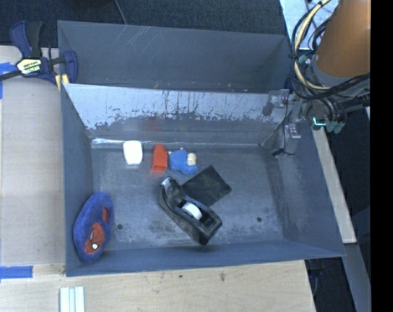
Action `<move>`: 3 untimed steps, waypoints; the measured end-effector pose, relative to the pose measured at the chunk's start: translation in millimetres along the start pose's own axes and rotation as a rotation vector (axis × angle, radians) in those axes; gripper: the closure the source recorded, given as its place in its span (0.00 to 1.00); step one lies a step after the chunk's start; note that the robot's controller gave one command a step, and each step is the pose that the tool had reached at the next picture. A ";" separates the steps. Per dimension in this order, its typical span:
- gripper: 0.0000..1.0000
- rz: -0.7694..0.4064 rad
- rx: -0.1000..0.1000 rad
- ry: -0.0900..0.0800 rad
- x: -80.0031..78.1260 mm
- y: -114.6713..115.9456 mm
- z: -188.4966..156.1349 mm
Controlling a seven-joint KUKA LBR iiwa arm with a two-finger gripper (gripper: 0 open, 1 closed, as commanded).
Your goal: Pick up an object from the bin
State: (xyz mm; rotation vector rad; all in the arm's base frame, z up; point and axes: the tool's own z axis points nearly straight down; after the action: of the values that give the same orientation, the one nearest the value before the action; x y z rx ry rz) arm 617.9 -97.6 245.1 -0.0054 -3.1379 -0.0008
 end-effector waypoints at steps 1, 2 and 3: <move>0.00 -0.026 -0.002 0.002 37.6 71.2 129.5; 0.00 0.067 -0.001 -0.004 51.1 111.6 176.8; 1.00 0.067 0.000 -0.011 48.7 109.6 173.6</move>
Offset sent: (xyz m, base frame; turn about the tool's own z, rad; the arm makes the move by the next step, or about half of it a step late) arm -0.0358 0.0690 -0.1248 -0.0225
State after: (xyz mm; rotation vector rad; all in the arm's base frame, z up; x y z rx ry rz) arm 569.0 12.2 71.7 -0.1108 -3.1467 -0.0001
